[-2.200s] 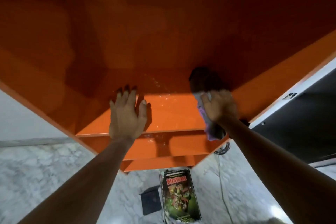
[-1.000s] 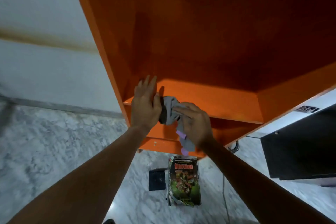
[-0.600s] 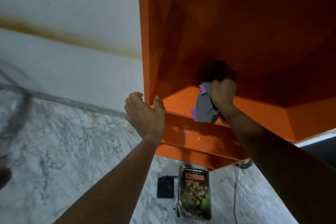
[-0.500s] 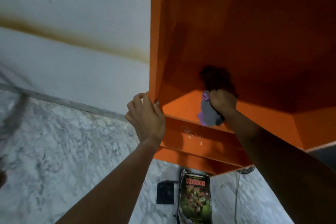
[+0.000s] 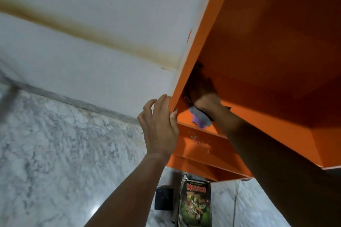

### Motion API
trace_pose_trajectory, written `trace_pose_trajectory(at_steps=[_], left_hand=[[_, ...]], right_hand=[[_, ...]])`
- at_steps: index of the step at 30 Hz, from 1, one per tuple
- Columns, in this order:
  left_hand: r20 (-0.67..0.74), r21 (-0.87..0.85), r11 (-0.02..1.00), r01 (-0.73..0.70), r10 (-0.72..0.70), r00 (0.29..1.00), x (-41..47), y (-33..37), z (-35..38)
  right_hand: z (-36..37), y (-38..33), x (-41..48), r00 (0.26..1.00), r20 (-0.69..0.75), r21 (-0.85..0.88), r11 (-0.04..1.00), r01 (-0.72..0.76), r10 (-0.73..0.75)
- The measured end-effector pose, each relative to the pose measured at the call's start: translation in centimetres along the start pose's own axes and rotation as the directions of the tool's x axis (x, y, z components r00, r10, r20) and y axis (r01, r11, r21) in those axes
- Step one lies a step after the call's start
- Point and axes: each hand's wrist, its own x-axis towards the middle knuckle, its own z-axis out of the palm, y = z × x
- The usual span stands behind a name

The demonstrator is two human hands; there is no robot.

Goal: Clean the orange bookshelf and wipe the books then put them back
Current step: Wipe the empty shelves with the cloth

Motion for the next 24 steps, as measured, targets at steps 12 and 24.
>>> trace_pose_trajectory(at_steps=[12, 24], left_hand=[[-0.062, -0.004, 0.999, 0.040, -0.040, 0.997, -0.3, 0.4, 0.1], [-0.520, -0.205, 0.976, 0.072, -0.170, 0.837, -1.7, 0.8, 7.6]], right_hand=[[-0.2, -5.8, -9.9, 0.966, -0.194, -0.119, 0.982, 0.150, -0.171], [6.5, 3.2, -15.4, 0.561, -0.824, -0.201, 0.966, -0.162, -0.077]])
